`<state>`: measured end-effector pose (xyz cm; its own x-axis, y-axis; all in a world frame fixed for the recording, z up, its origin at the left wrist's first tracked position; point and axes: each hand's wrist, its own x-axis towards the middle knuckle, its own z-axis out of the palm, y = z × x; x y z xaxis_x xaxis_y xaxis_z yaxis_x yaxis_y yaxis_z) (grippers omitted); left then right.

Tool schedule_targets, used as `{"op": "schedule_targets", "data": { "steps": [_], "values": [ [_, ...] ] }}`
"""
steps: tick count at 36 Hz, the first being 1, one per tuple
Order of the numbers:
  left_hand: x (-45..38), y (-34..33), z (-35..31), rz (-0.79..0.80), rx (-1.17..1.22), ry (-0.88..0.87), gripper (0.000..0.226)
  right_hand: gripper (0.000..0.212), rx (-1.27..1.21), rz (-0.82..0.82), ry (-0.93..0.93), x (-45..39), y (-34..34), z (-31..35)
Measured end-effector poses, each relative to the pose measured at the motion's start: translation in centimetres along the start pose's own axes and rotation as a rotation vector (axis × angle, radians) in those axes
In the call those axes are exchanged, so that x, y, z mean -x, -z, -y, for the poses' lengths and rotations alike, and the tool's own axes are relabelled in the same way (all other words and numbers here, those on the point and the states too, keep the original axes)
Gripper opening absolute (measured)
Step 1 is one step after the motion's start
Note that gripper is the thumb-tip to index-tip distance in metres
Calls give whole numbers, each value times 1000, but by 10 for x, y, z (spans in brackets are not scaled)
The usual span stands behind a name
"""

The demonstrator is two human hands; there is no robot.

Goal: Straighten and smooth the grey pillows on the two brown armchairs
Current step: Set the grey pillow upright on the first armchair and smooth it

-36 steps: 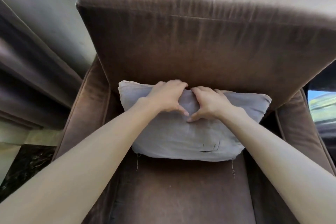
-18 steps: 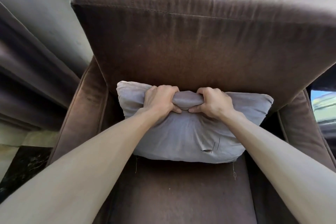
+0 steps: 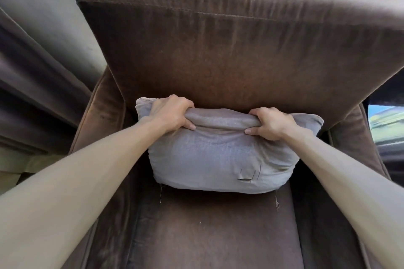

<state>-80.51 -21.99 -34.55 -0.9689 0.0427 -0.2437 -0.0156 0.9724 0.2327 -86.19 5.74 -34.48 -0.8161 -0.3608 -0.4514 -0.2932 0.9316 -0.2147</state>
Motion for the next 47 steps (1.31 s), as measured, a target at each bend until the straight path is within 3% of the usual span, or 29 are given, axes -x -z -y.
{"op": "schedule_targets", "data": {
  "steps": [5, 12, 19, 22, 28, 34, 41, 47],
  "values": [
    [6, 1, -3, -105, 36, 43, 26, 36, 41, -179, 32, 6, -4, 2],
    [8, 12, 26, 22, -26, 127, 35, 52, 53, -123, -19, 17, 5, -32],
    [19, 5, 25, -157, 24, 167, 33, 40, 83, -241, -61, 21, 0, -30],
    [21, 7, 26, -168, 65, 155, 27, 41, 49, -205, -56, 24, 7, -35],
    [29, 11, 49, -38, 1, 179, 38, 51, 65, -63, -127, 32, 15, -55],
    [32, 19, 44, -176, 55, 181, 24, 30, 88, -274, -202, 40, 16, -70],
    [38, 17, 63, -123, 217, 296, 18, 26, -120, -183, -247, 45, 15, -82],
    [39, 22, 62, -237, 267, 279, 7, 19, -119, -323, -259, 49, 17, -87]
  ]
}}
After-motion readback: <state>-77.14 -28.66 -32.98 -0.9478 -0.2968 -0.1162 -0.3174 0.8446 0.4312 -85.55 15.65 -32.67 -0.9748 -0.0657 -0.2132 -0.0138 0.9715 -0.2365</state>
